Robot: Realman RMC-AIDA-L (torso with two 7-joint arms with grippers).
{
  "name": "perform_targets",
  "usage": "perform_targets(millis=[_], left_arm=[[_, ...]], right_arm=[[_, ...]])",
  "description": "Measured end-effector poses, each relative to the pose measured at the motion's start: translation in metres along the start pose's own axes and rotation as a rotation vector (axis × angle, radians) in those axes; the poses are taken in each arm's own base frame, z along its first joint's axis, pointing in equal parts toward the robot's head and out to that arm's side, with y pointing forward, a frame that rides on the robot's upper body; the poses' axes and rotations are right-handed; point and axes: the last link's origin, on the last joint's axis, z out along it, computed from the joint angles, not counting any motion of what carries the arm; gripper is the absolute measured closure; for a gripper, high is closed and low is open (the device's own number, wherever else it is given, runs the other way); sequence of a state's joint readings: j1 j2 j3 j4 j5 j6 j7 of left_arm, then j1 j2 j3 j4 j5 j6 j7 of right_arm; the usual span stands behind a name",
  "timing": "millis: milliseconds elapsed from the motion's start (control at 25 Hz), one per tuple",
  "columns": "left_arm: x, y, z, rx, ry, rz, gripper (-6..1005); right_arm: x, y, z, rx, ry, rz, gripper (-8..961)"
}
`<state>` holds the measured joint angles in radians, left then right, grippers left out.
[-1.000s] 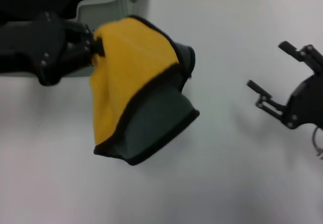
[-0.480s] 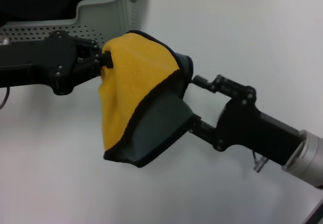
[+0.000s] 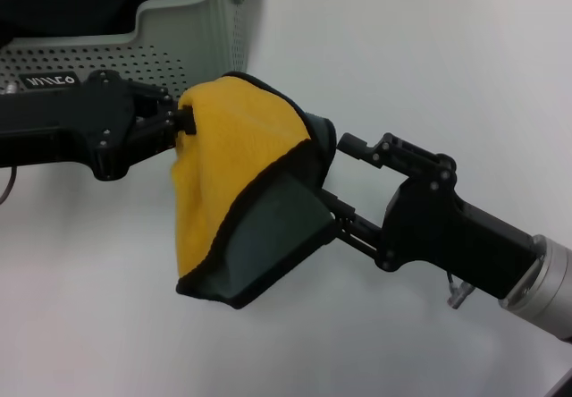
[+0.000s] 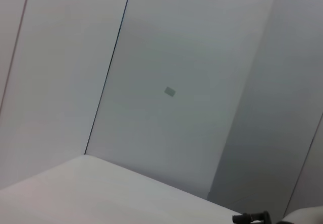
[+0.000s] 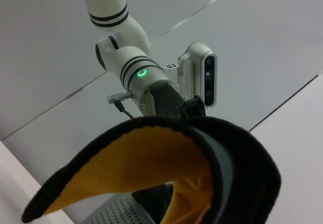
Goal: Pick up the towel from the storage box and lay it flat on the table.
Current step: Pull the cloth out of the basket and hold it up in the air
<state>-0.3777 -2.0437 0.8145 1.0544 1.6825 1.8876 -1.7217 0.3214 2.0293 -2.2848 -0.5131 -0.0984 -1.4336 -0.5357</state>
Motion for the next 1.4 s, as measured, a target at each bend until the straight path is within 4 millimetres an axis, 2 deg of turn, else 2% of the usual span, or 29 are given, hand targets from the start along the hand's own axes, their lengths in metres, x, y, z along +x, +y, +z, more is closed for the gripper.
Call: perform_targets(millis=[640, 760, 960, 1200, 1400], left_arm=[[-0.005, -0.005, 0.009, -0.027, -0.051, -0.029, 963], [-0.008, -0.005, 0.009, -0.029, -0.048, -0.037, 964], [-0.01, -0.007, 0.007, -0.028, -0.042, -0.042, 964], [-0.013, -0.007, 0.007, -0.03, -0.039, -0.049, 963], [-0.019, -0.008, 0.008, -0.039, -0.034, -0.069, 952]], right_arm=[[0.005, -0.01, 0.017, -0.003, -0.025, -0.021, 452], [0.004, -0.008, 0.017, -0.013, -0.031, -0.018, 665], [0.002, -0.005, 0.014, -0.015, -0.03, -0.012, 741], [0.0, -0.005, 0.014, -0.005, -0.038, -0.013, 747], [-0.002, -0.006, 0.017, -0.012, -0.056, 0.032, 905]])
